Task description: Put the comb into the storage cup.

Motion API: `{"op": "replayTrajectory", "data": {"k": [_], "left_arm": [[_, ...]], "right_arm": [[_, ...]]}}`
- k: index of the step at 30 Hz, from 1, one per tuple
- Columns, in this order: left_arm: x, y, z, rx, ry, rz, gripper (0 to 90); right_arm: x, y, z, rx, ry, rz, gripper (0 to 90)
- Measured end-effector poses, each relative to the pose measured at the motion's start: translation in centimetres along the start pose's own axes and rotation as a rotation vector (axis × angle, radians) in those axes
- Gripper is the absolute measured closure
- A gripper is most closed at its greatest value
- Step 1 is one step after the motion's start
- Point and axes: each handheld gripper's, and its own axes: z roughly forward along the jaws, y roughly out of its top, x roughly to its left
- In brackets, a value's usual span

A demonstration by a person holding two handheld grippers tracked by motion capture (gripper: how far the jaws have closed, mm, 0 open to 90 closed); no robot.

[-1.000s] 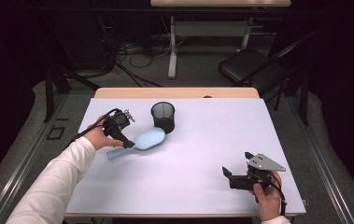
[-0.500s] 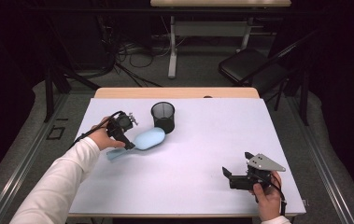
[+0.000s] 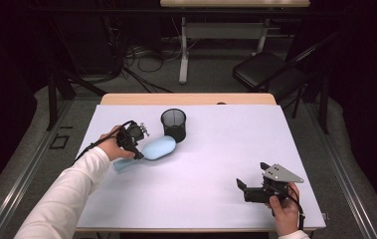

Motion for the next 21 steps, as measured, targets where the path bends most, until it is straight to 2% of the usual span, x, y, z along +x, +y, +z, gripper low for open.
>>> {"op": "replayTrajectory", "data": {"k": [4,8,11,16,21], "left_arm": [[-0.1,0.1,0.2,0.006,-0.002,0.009,42.6],[-0.3,0.1,0.5,0.024,-0.014,0.035,44.3],[-0.3,0.2,0.9,0.033,-0.006,0.057,46.0],[-0.3,0.3,1.3,0.036,-0.015,0.051,50.9],[-0.3,0.4,1.5,0.058,-0.011,0.068,52.6]], "right_arm": [[0.0,0.0,0.0,0.0,0.001,0.0,0.0],[0.1,0.0,0.1,0.0,0.004,0.0,0.0],[0.1,0.0,0.1,0.003,0.005,-0.001,0.0],[0.1,0.0,0.1,-0.001,0.004,-0.001,0.0],[0.0,0.0,0.0,0.0,0.004,0.0,0.0]]}}
